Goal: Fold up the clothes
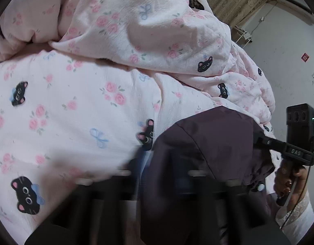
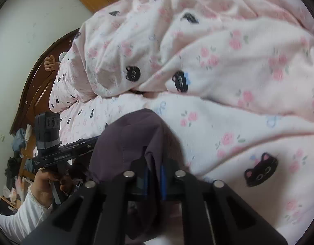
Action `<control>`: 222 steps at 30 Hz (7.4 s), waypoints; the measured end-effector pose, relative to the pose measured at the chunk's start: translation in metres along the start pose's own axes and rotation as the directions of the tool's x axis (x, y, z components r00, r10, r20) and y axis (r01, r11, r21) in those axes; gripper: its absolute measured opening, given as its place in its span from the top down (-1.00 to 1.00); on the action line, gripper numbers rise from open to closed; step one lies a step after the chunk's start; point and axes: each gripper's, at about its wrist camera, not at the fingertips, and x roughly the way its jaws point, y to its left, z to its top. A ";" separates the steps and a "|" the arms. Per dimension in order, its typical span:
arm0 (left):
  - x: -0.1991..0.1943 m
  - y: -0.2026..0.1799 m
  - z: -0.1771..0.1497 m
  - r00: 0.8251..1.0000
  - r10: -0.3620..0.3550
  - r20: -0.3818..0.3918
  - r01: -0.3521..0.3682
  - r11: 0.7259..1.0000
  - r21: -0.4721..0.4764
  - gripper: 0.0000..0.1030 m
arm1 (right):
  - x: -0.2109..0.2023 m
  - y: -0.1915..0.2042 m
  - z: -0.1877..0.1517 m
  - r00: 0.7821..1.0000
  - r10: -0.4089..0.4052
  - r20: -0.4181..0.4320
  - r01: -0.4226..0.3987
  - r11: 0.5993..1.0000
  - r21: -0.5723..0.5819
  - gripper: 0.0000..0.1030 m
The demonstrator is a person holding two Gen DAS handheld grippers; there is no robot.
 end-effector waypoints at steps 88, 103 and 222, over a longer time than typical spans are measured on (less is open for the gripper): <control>-0.251 -0.016 -0.208 0.920 0.189 0.342 -0.195 0.981 -0.019 -0.07 | -0.106 0.165 -0.212 0.987 -0.102 0.123 0.132 0.955 -0.265 -0.15; -0.269 -0.003 -0.229 0.909 0.228 0.348 -0.242 0.970 -0.003 -0.07 | -0.123 0.163 -0.231 0.986 -0.061 0.157 0.100 0.963 -0.251 -0.29; -0.304 -0.115 -0.196 0.928 -0.013 0.372 -0.003 0.999 0.043 0.80 | -0.050 0.147 -0.253 0.977 -0.201 -0.072 0.173 0.943 -0.284 -0.64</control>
